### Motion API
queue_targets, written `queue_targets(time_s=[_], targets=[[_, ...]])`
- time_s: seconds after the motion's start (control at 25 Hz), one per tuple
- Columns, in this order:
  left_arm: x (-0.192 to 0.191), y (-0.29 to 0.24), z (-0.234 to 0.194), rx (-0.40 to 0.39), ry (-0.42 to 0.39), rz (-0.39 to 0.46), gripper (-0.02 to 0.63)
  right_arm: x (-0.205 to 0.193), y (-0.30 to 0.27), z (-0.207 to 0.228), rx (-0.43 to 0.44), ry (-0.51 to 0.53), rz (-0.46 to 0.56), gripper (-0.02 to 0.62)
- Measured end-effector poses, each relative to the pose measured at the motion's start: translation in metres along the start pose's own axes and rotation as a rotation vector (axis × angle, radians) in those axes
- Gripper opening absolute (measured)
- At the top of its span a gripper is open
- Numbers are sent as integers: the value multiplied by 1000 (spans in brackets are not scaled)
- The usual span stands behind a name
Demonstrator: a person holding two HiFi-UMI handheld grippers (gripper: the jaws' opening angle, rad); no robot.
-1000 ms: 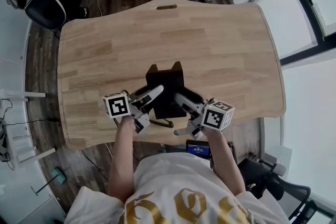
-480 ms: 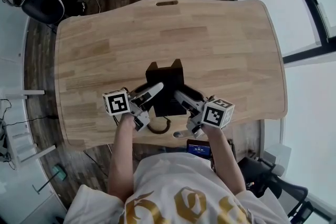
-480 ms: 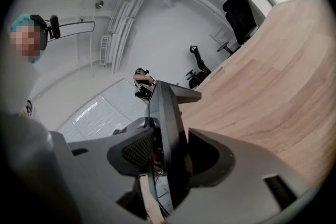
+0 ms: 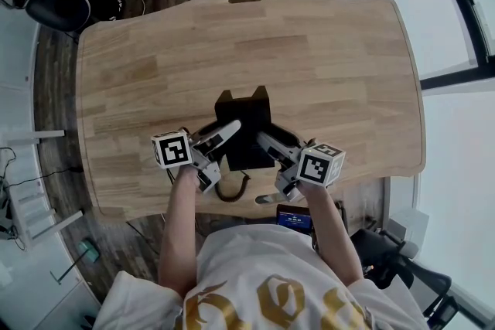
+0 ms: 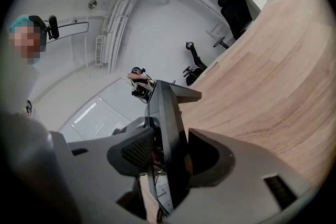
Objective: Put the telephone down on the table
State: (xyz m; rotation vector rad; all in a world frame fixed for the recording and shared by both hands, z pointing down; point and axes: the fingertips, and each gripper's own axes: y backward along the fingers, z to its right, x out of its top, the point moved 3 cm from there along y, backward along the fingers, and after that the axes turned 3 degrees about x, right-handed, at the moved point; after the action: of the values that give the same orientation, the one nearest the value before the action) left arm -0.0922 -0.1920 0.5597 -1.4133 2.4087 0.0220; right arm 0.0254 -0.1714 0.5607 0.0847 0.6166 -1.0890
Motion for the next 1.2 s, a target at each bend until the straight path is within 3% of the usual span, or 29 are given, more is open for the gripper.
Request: queue_targets(time_s=[0.36, 0.6, 0.72, 0.88, 1.2], targets=[[0, -11, -17, -5, 104, 1, 210, -2, -9, 20, -15, -32, -20, 198], [2, -15, -30, 13, 123, -4, 210, -2, -16, 32, -21, -40, -48, 198], [4, -18, -36, 22, 94, -10, 210, -2, -18, 38, -24, -44, -55, 198], [3, -21, -42, 25, 141, -7, 210, -3, -21, 43, -33, -49, -69, 198], [5, -24, -55, 66, 98, -30, 210, -8, -26, 55, -44, -63, -99, 198]])
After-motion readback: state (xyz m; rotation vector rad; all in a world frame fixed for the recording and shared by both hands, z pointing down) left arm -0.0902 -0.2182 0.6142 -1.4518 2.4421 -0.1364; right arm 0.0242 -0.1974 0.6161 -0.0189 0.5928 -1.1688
